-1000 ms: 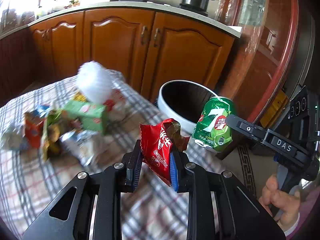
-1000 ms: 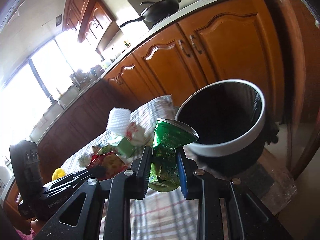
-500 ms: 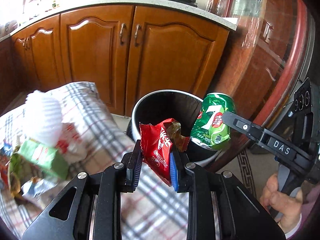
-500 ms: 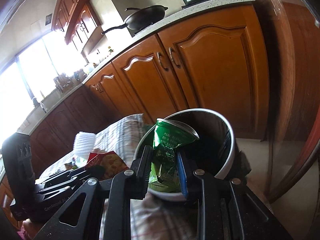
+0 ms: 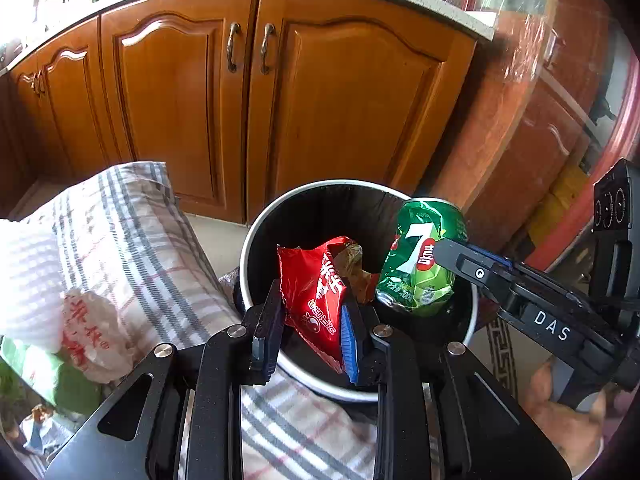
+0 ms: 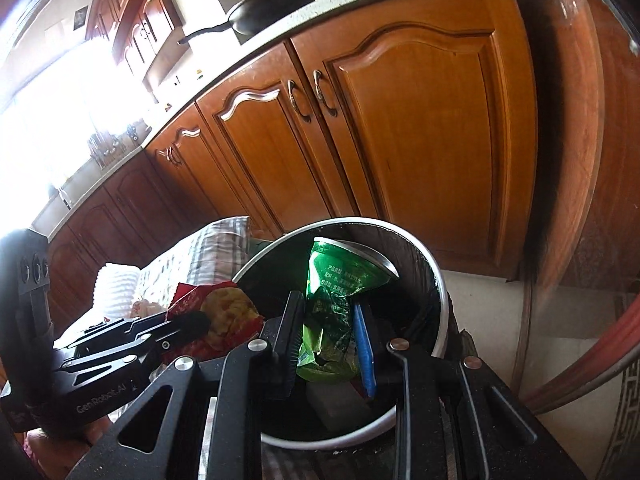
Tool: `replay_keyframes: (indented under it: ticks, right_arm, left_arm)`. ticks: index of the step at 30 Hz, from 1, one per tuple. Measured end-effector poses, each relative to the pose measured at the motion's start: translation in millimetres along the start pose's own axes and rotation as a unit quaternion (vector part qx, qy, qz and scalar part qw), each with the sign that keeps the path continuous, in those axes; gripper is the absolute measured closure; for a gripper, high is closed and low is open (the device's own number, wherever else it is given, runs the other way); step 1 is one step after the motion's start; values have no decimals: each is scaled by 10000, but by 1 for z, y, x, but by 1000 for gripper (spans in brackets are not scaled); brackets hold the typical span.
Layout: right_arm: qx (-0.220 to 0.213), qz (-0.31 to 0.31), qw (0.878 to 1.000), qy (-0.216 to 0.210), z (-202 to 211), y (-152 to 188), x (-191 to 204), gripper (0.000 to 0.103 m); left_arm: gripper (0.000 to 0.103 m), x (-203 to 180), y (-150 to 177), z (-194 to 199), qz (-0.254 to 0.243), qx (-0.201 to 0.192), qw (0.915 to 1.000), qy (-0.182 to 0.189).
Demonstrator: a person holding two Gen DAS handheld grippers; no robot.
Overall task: Collect trash
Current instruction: 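Carry both items over the bin and open both tools to drop them, then move both open tools back to the trash pile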
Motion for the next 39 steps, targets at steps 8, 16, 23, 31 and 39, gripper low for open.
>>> replay_keyframes:
  ticks: [8,16,23,31,39]
  right_arm:
    - [152,-8,9999,-6,-11,-4,-8,74]
    - [20,-164,9998,-127,1,-3,-5,47]
    - [-123,-47,9993,-336,18,7,30,26]
    - [24,39,9978,-658,21,30,77,16]
    - [103,326,9958,-849,21,50,129,14]
  left_arm:
    - [48,-2,-7,-15,62,158,9998,-145]
    - [35,8,4,17,3,-158,9996,-216]
    - [32,39,35,54,305,-276,9990,-179]
    - [32,80,69,97,554,-438,9966,-416]
    - [32,133,95,134,970,-571,9909,-737]
Point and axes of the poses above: each gripper's, at about its wrist camera, not at the fingertips, and z roughly against the way its jaws point, x to its left, y to its underside, the point moved 6 cm from there along -z, roughly the way its jaws point, and after that the axes turned 10 degrees about z, right-handed, at the moved point
